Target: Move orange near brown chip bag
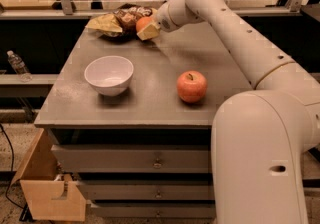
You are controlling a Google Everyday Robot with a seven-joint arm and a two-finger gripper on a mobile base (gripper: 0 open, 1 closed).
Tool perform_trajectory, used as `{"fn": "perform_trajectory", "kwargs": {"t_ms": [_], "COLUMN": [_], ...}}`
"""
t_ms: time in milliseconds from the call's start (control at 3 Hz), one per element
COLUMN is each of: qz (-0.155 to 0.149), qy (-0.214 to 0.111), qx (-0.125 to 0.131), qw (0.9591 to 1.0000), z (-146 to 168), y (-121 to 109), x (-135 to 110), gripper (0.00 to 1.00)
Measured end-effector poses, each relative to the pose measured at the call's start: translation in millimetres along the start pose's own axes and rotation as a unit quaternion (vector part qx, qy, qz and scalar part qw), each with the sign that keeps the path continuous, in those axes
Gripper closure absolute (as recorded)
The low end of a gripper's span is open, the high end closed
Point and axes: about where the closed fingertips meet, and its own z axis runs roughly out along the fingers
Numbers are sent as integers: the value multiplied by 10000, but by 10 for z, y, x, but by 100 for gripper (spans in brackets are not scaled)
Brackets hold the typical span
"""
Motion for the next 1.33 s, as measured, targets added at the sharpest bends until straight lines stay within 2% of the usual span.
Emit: {"fn": "perform_trajectory", "kwargs": {"t_ms": [667,1000,1333], "qz": [3,4,4], "qy": [12,18,18], "qx": [-50,-74,-75], "qw": [10000,10000,10000], "z": [66,97,98], "y": [41,61,62], "x": [13,19,19], "gripper": [12,0,0]}}
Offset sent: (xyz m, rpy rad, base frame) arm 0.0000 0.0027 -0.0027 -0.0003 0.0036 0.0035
